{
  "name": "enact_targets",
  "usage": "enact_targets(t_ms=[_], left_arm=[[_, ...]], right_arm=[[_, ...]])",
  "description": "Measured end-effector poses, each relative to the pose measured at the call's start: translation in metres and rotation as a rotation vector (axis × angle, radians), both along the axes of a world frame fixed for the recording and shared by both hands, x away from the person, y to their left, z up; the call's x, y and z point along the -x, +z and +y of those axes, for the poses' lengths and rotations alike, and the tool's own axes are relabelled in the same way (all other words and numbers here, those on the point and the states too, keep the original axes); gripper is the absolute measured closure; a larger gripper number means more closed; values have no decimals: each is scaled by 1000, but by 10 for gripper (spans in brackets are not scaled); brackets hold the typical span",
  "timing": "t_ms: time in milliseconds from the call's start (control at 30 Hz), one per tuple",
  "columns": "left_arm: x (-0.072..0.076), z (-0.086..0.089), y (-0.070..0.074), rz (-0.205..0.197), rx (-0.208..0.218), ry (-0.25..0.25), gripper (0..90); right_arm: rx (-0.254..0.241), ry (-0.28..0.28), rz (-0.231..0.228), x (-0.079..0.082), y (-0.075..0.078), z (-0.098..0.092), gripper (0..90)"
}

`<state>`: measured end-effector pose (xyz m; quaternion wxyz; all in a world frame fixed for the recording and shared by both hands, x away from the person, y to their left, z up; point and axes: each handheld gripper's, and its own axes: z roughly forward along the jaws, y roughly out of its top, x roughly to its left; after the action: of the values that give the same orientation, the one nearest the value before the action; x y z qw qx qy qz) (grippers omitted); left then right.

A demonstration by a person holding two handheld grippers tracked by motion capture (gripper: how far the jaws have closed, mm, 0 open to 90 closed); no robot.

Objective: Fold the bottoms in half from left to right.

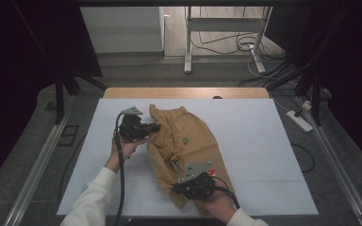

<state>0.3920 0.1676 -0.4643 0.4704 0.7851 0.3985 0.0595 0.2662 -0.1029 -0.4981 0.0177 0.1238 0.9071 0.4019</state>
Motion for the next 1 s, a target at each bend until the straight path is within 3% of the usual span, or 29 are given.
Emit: enact_targets(t_ms=[1000], left_arm=[[-6,-23,2,-26,-9,-24,849]], right_arm=[[-31,-61,-16,0,10,-27,849]])
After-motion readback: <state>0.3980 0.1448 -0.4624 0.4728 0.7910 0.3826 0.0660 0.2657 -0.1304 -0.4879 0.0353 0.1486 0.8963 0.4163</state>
